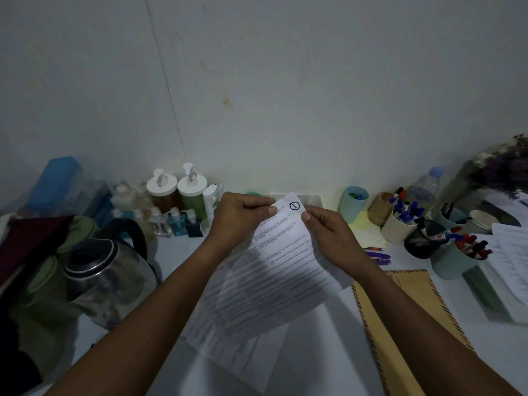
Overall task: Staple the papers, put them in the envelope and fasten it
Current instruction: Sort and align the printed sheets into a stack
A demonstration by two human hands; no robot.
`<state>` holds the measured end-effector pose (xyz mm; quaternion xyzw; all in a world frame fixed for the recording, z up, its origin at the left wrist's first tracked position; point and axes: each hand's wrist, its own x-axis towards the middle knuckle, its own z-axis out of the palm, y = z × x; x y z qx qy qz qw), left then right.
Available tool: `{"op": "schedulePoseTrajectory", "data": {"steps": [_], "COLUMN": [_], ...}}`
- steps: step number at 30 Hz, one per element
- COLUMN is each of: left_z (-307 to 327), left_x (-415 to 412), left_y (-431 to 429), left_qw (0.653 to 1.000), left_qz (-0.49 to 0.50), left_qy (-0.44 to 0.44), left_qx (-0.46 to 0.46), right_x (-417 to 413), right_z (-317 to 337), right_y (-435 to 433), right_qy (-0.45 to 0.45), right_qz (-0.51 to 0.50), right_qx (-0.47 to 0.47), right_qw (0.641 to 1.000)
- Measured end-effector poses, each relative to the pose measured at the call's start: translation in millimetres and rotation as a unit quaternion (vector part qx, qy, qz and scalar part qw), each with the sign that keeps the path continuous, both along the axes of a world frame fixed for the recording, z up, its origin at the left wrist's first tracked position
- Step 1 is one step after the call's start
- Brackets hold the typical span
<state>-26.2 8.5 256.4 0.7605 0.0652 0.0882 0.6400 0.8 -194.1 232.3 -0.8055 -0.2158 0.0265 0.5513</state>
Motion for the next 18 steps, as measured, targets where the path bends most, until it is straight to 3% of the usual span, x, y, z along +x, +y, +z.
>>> {"op": "schedulePoseTrajectory", "data": {"steps": [5,11,15,18], "left_z": [1,-12,-21,-24], "left_x": [0,-9,-17,-23], "left_y": [4,1,-6,-7], "left_qw": [0.998,0.992,0.981,0.98], "left_qz": [-0.026,-0.036,-0.052,-0.058], "left_qy": [0.052,0.057,0.059,0.092], "left_qx": [0.037,0.111,0.179,0.169], "right_x": [-5,-8,-14,-13], "right_z": [-9,-28,-43,-51], "right_y": [-2,-10,-9,-10], "right_qy": [0.008,0.014,0.07,0.111], "right_qz": [-0.003,-0.001,-0.001,0.009], "right_qx": [-0.002,-0.028,-0.021,-0.013], "right_qw": [1.0,1.0,0.997,0.994]}}
